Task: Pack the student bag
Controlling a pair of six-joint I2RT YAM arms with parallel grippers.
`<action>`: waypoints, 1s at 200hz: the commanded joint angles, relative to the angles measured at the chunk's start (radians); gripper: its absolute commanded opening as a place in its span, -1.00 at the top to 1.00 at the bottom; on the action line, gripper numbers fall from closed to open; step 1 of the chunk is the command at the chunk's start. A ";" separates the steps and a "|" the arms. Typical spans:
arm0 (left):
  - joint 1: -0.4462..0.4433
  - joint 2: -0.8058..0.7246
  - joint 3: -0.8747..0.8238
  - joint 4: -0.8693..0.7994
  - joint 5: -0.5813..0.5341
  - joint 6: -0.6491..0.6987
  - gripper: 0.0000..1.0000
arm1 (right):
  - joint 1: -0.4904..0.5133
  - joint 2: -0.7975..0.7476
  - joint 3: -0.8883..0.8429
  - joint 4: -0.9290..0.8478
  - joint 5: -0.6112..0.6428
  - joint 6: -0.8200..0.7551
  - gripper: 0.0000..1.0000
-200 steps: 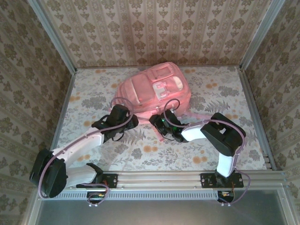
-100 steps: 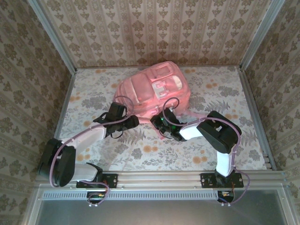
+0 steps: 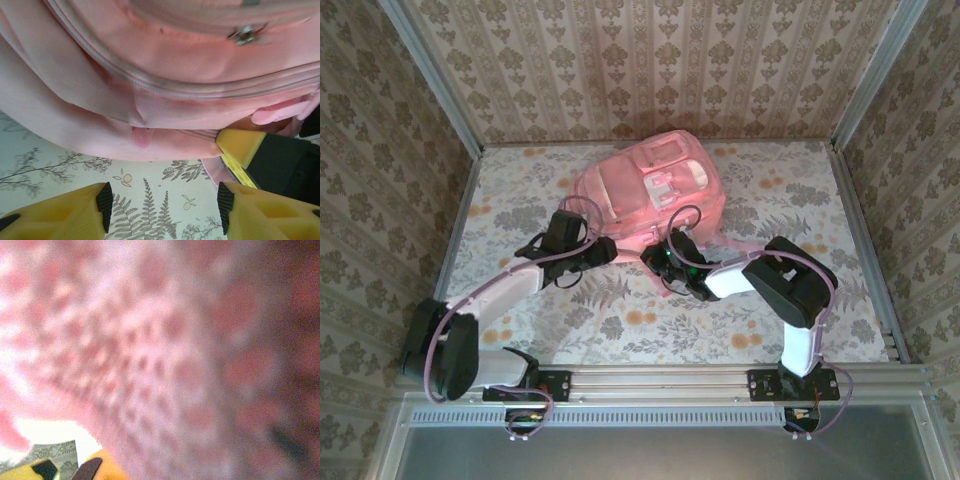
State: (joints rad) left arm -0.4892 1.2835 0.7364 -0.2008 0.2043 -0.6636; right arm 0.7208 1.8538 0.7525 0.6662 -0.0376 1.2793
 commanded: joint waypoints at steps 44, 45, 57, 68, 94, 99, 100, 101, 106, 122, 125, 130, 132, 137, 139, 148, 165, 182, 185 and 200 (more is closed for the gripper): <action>0.026 -0.089 0.105 -0.242 -0.097 0.089 -0.19 | 0.002 -0.318 -0.035 -0.358 -0.016 -0.429 0.75; 0.026 -0.090 0.106 -0.242 -0.096 0.088 -0.19 | 0.002 -0.320 -0.033 -0.370 -0.014 -0.434 0.69; 0.027 -0.104 0.105 -0.251 -0.094 0.080 -0.20 | 0.005 -0.356 -0.004 -0.518 0.004 -0.501 0.08; 0.040 -0.125 0.103 -0.259 -0.104 0.071 -0.21 | 0.004 -0.402 0.037 -0.660 0.027 -0.573 -0.03; 0.092 -0.188 0.080 -0.270 -0.123 0.055 -0.25 | 0.009 -0.521 0.178 -0.882 0.039 -0.765 -0.27; 0.101 -0.200 0.071 -0.266 -0.119 0.053 -0.25 | 0.009 -0.520 0.224 -0.919 0.032 -0.799 -0.30; 0.103 -0.203 0.070 -0.264 -0.118 0.053 -0.25 | 0.008 -0.519 0.232 -0.926 0.032 -0.806 -0.32; 0.105 -0.205 0.069 -0.263 -0.117 0.053 -0.25 | 0.009 -0.517 0.241 -0.933 0.033 -0.811 -0.35; 0.116 -0.217 0.061 -0.259 -0.108 0.051 -0.25 | 0.008 -0.503 0.291 -0.969 0.045 -0.816 -0.46; 0.141 -0.246 0.037 -0.238 -0.078 0.044 -0.24 | -0.020 -0.394 0.469 -1.074 -0.032 -0.865 -0.44; 0.144 -0.251 0.032 -0.234 -0.073 0.044 -0.25 | -0.027 -0.370 0.498 -1.082 -0.063 -0.876 -0.40; 0.149 -0.257 0.024 -0.226 -0.061 0.041 -0.24 | -0.038 -0.331 0.537 -1.086 -0.126 -0.892 -0.33; 0.151 -0.259 0.022 -0.223 -0.054 0.041 -0.25 | -0.042 -0.311 0.556 -1.087 -0.141 -0.892 -0.30; 0.154 -0.264 0.016 -0.214 -0.036 0.040 -0.24 | -0.053 -0.261 0.611 -1.110 -0.161 -0.881 -0.28; 0.155 -0.265 0.012 -0.209 -0.030 0.039 -0.24 | -0.057 -0.238 0.635 -1.125 -0.168 -0.878 -0.27; 0.157 -0.269 0.001 -0.198 0.002 0.039 -0.24 | -0.075 -0.126 0.754 -1.195 -0.226 -0.879 -0.25; 0.160 -0.274 -0.016 -0.173 0.060 0.036 -0.23 | -0.087 0.040 0.918 -1.295 -0.305 -0.878 -0.23; 0.161 -0.286 -0.038 -0.153 0.090 0.026 -0.23 | -0.089 0.136 1.001 -1.302 -0.367 -0.863 -0.23; 0.162 -0.287 -0.041 -0.153 0.094 0.026 -0.23 | -0.088 0.152 1.015 -1.305 -0.376 -0.860 -0.22; 0.161 -0.299 -0.053 -0.153 0.098 0.027 -0.23 | -0.092 0.219 1.071 -1.334 -0.390 -0.849 -0.21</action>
State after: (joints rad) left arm -0.3374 1.0168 0.7044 -0.3897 0.2420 -0.6209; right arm 0.6273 1.9884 1.7355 -0.5045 -0.3164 0.4400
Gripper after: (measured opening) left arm 0.615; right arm 0.610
